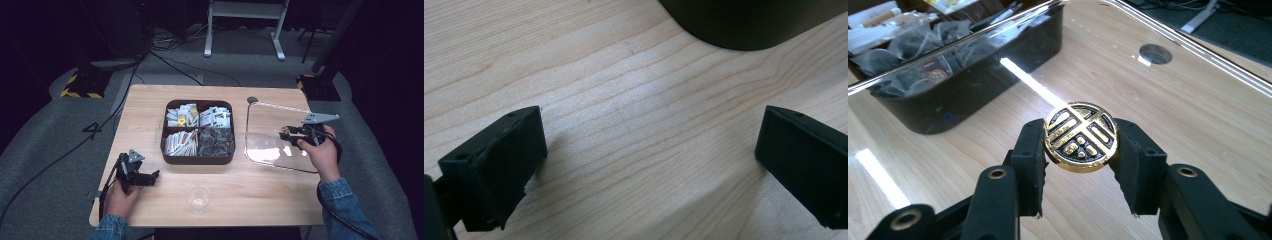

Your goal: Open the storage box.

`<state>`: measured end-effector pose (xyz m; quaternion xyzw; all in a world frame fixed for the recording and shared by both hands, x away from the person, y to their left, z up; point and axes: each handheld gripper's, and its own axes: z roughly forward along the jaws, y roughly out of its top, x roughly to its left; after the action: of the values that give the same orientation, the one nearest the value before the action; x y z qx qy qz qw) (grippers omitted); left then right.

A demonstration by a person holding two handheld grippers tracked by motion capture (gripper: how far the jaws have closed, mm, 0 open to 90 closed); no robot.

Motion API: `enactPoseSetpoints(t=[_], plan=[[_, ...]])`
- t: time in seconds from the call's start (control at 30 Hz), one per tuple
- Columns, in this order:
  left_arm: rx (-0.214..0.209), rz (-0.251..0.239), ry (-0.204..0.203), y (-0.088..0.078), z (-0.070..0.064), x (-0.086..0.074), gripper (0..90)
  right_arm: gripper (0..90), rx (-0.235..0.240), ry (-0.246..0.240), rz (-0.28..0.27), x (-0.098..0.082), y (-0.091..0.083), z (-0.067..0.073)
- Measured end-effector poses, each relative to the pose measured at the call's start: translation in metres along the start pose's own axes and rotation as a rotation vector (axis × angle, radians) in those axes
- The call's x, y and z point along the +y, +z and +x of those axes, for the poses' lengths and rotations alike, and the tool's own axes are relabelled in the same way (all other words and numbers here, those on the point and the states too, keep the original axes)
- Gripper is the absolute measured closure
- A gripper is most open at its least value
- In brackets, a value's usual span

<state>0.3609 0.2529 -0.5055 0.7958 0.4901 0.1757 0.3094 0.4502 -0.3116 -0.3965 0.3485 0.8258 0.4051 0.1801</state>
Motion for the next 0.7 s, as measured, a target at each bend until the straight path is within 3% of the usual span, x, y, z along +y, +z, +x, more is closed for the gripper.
enactPoseSetpoints(t=[0.3,0.7], plan=[[0.000,0.000,-0.001,0.000,0.000,0.000,0.5,58.8,-0.008,0.044,0.017,-0.022,0.014,-0.014],[-0.002,0.002,-0.006,0.000,0.000,0.000,0.5,58.8,-0.010,0.063,0.035,-0.046,0.038,-0.023]])
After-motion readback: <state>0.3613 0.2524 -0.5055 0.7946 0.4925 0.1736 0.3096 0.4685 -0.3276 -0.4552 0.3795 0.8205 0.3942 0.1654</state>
